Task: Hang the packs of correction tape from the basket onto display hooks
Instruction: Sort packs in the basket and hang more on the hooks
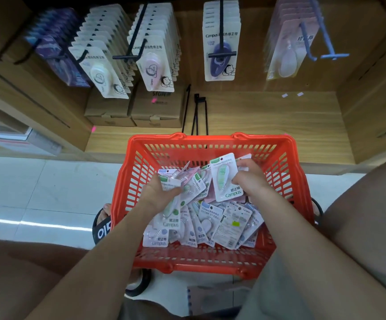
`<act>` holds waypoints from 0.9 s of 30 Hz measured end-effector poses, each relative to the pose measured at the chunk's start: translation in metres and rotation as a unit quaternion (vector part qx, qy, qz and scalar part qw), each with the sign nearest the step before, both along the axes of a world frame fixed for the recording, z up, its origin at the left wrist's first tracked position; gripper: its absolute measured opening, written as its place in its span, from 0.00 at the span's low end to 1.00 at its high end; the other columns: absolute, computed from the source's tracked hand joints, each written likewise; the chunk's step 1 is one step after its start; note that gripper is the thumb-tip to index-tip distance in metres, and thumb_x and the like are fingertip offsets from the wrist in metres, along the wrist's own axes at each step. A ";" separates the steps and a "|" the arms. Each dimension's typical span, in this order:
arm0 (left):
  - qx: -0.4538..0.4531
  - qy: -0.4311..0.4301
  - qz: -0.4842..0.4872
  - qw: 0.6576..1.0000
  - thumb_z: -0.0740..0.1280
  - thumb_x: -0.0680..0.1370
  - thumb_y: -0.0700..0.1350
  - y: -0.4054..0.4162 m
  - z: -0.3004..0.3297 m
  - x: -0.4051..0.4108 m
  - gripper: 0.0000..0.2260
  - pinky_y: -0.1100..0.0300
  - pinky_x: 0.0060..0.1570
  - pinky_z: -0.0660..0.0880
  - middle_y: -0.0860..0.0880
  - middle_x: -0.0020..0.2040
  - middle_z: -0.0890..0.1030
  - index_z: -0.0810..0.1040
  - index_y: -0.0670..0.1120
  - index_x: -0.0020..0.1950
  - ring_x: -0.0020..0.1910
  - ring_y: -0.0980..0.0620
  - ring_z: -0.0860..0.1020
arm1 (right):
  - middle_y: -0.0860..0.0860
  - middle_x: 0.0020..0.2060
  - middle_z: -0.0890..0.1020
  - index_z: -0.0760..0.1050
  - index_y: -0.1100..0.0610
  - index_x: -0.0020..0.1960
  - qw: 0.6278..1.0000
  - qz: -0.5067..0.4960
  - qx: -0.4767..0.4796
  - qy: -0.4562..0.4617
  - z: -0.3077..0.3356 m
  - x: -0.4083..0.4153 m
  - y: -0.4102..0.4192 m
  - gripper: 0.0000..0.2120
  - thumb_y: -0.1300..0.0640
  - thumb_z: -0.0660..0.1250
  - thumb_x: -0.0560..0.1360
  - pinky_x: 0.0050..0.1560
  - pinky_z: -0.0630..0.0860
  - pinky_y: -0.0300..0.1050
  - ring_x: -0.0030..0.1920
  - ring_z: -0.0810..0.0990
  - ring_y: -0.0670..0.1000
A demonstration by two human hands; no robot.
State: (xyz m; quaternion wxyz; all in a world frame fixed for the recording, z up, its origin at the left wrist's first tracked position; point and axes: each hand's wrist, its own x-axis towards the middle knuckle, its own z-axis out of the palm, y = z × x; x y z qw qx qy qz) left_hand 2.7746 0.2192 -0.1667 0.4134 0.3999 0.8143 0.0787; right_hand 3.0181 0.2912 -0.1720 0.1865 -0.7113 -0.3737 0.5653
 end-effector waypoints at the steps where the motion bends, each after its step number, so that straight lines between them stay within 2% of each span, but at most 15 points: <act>1: 0.007 -0.027 0.024 0.999 0.76 0.76 0.57 0.003 -0.001 0.000 0.33 0.51 0.59 0.78 0.44 0.66 0.79 0.67 0.44 0.74 0.62 0.43 0.79 | 0.53 0.60 0.79 0.76 0.49 0.58 1.000 0.020 -0.007 0.021 0.006 0.001 -0.002 0.20 0.71 0.65 0.74 0.55 0.81 0.54 0.57 0.81 0.58; 2: 0.008 -0.049 0.040 0.998 0.76 0.75 0.58 0.004 -0.002 0.001 0.34 0.47 0.63 0.77 0.44 0.66 0.79 0.67 0.44 0.74 0.65 0.41 0.78 | 0.54 0.59 0.80 0.77 0.47 0.57 0.998 0.037 -0.015 0.047 0.014 0.003 -0.004 0.22 0.71 0.65 0.74 0.52 0.82 0.55 0.58 0.82 0.58; 4: -0.002 -0.087 0.057 0.995 0.75 0.72 0.63 0.005 -0.006 0.005 0.39 0.45 0.64 0.76 0.45 0.67 0.78 0.66 0.45 0.74 0.65 0.42 0.78 | 0.55 0.58 0.82 0.78 0.47 0.59 0.992 0.056 -0.020 0.110 0.028 0.004 -0.011 0.24 0.73 0.65 0.74 0.47 0.83 0.54 0.56 0.83 0.58; 6: 0.003 -0.130 0.081 0.988 0.74 0.64 0.70 0.006 -0.014 0.010 0.46 0.42 0.64 0.77 0.46 0.68 0.78 0.65 0.47 0.74 0.64 0.43 0.78 | 0.56 0.58 0.84 0.78 0.49 0.62 0.983 0.073 -0.014 0.166 0.037 0.003 -0.016 0.25 0.74 0.65 0.75 0.51 0.83 0.56 0.57 0.84 0.58; 9: 0.006 -0.211 0.126 0.969 0.72 0.66 0.73 0.013 -0.024 0.017 0.49 0.40 0.63 0.78 0.47 0.72 0.75 0.61 0.49 0.78 0.66 0.42 0.78 | 0.58 0.60 0.82 0.75 0.47 0.65 0.973 0.118 -0.029 0.196 0.040 -0.005 -0.025 0.26 0.74 0.66 0.76 0.57 0.80 0.56 0.61 0.83 0.60; 12: -0.032 -0.325 0.162 0.931 0.68 0.62 0.82 0.021 -0.009 0.032 0.57 0.38 0.59 0.81 0.45 0.72 0.78 0.60 0.51 0.82 0.63 0.42 0.82 | 0.57 0.63 0.82 0.65 0.43 0.75 0.969 0.114 -0.057 0.212 0.029 -0.011 -0.035 0.36 0.73 0.66 0.76 0.58 0.80 0.59 0.60 0.84 0.60; 14: -0.049 -0.383 0.175 0.905 0.55 0.71 0.82 0.019 0.013 0.042 0.50 0.42 0.59 0.81 0.41 0.67 0.82 0.68 0.46 0.79 0.61 0.42 0.84 | 0.52 0.65 0.80 0.59 0.45 0.79 0.968 0.095 -0.059 0.223 0.025 -0.013 -0.040 0.39 0.74 0.66 0.77 0.59 0.81 0.58 0.61 0.83 0.57; 15: -0.054 -0.403 0.173 0.897 0.50 0.75 0.80 0.017 0.022 0.046 0.46 0.45 0.58 0.81 0.40 0.64 0.83 0.73 0.45 0.76 0.60 0.41 0.84 | 0.51 0.66 0.80 0.59 0.48 0.80 0.968 0.096 -0.056 0.226 0.024 -0.013 -0.041 0.38 0.74 0.66 0.77 0.60 0.81 0.58 0.62 0.83 0.56; 16: -0.059 -0.413 0.160 0.895 0.49 0.76 0.79 0.015 0.026 0.048 0.44 0.45 0.57 0.80 0.40 0.63 0.84 0.74 0.46 0.75 0.60 0.41 0.84 | 0.51 0.67 0.80 0.61 0.49 0.79 0.966 0.101 -0.054 0.231 0.024 -0.014 -0.042 0.36 0.74 0.65 0.78 0.61 0.81 0.58 0.62 0.83 0.56; 18: -0.044 -0.413 0.147 0.898 0.65 0.74 0.75 0.011 0.027 0.050 0.45 0.40 0.59 0.81 0.44 0.64 0.84 0.62 0.48 0.81 0.60 0.42 0.85 | 0.53 0.65 0.81 0.65 0.46 0.76 0.962 0.108 -0.056 0.246 0.026 -0.016 -0.044 0.33 0.74 0.64 0.79 0.59 0.83 0.55 0.61 0.84 0.55; 19: -0.027 -0.403 0.150 0.903 0.75 0.72 0.67 0.009 0.023 0.049 0.46 0.39 0.59 0.81 0.45 0.64 0.84 0.56 0.51 0.81 0.59 0.44 0.85 | 0.54 0.63 0.82 0.66 0.45 0.74 0.959 0.111 -0.060 0.253 0.025 -0.017 -0.045 0.32 0.73 0.64 0.79 0.56 0.83 0.52 0.59 0.85 0.53; 20: -0.013 -0.386 0.154 0.910 0.80 0.69 0.59 0.008 0.019 0.048 0.48 0.40 0.57 0.82 0.46 0.63 0.84 0.55 0.52 0.79 0.58 0.45 0.85 | 0.56 0.61 0.82 0.68 0.45 0.73 0.957 0.116 -0.065 0.258 0.026 -0.020 -0.046 0.30 0.73 0.64 0.79 0.53 0.84 0.50 0.56 0.86 0.52; 22: -0.001 -0.342 0.152 0.927 0.84 0.62 0.52 0.007 0.014 0.047 0.49 0.39 0.57 0.82 0.47 0.63 0.84 0.59 0.54 0.76 0.61 0.45 0.83 | 0.57 0.57 0.81 0.71 0.48 0.72 0.954 0.141 -0.070 0.255 0.027 -0.025 -0.049 0.27 0.72 0.64 0.80 0.49 0.84 0.45 0.51 0.86 0.50; 24: 0.018 -0.304 0.150 0.941 0.84 0.58 0.53 0.006 0.013 0.044 0.47 0.38 0.59 0.81 0.48 0.64 0.82 0.64 0.55 0.72 0.62 0.44 0.82 | 0.57 0.56 0.81 0.73 0.49 0.72 0.951 0.167 -0.069 0.250 0.026 -0.029 -0.050 0.26 0.71 0.65 0.80 0.53 0.84 0.47 0.52 0.86 0.51; 27: 0.053 -0.274 0.181 0.943 0.84 0.57 0.52 0.006 0.011 0.033 0.46 0.39 0.57 0.82 0.47 0.62 0.83 0.66 0.53 0.71 0.60 0.45 0.83 | 0.56 0.56 0.81 0.72 0.50 0.71 0.958 0.168 -0.073 0.221 0.020 -0.033 -0.047 0.22 0.66 0.66 0.81 0.59 0.83 0.50 0.54 0.86 0.53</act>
